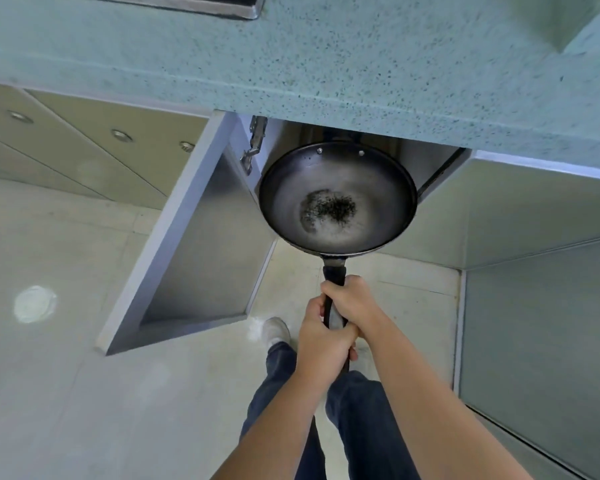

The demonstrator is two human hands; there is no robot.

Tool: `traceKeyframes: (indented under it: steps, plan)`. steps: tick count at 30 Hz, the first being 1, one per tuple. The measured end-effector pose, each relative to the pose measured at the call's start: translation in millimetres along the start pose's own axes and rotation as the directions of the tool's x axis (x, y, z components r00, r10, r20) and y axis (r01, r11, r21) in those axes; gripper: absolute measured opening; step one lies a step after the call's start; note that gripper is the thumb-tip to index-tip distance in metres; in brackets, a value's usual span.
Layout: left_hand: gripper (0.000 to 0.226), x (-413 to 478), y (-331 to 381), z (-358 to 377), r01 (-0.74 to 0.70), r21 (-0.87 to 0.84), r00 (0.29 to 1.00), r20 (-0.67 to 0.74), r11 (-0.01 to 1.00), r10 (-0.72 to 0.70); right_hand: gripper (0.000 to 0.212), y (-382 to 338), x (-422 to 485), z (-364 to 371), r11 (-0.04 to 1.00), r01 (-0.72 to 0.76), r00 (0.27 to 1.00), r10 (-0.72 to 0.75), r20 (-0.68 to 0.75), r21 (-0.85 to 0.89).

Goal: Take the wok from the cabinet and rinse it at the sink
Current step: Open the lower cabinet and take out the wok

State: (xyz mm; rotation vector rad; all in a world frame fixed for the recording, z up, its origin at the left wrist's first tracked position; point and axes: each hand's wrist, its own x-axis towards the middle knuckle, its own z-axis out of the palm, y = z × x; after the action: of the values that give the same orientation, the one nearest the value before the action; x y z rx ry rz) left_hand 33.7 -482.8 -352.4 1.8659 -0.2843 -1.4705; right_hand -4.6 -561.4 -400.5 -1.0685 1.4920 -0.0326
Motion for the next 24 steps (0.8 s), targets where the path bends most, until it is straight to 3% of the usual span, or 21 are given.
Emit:
traceKeyframes:
  steps: [5,10,16,24]
  plan:
    - [0.030,-42.3,-20.1,-17.8,0.011,0.029,1.000,0.005,1.000,-0.011,0.025,15.1,-47.8,14.2,0.998,-0.055,0.998,0.055,0.006,-0.014]
    - [0.031,-72.7,-43.3,-40.9,0.018,0.043,0.999,0.043,0.999,-0.019,0.020,34.9,-87.4,37.9,0.996,-0.082,0.997,0.082,-0.004,0.038]
    - [0.038,-118.6,-59.7,-81.0,0.004,0.156,0.991,0.130,0.988,-0.024,0.029,50.4,-144.7,69.2,0.984,-0.072,0.990,0.091,-0.109,0.163]
    - [0.039,-180.1,-58.9,-118.4,-0.113,0.300,0.950,0.313,0.947,0.014,0.019,60.1,-217.5,87.8,0.935,-0.025,0.962,0.119,-0.247,0.354]
